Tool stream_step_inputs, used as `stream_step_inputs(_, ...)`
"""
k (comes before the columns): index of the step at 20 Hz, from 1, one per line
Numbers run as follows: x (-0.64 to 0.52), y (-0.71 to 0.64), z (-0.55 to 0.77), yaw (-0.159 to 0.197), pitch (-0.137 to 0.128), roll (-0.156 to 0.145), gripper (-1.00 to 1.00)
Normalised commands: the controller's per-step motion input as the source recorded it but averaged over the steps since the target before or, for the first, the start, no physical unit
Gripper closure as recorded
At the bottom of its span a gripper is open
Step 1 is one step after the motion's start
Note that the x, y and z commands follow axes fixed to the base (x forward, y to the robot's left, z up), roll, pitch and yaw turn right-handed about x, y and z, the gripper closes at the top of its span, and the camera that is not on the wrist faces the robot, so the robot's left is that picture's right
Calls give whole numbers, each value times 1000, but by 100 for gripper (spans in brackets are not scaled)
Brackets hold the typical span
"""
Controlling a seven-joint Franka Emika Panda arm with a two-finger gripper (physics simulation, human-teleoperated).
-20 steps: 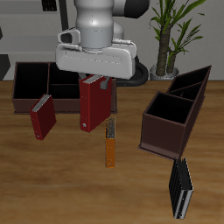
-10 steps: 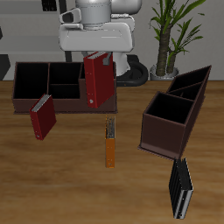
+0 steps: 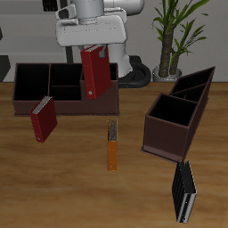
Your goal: Place the left red book into the back desk caddy's left compartment
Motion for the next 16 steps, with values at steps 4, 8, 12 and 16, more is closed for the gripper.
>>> stream_step_inputs(4, -305, -350, -71, 13, -1, -41, 100)
stream_step_inputs(8, -466, -466, -17, -3, -5, -36, 100)
stream_step_inputs(12, -512, -445, 58, -38, -36, -25, 100)
stream_step_inputs(16, -532, -299, -10, 7, -14, 9, 100)
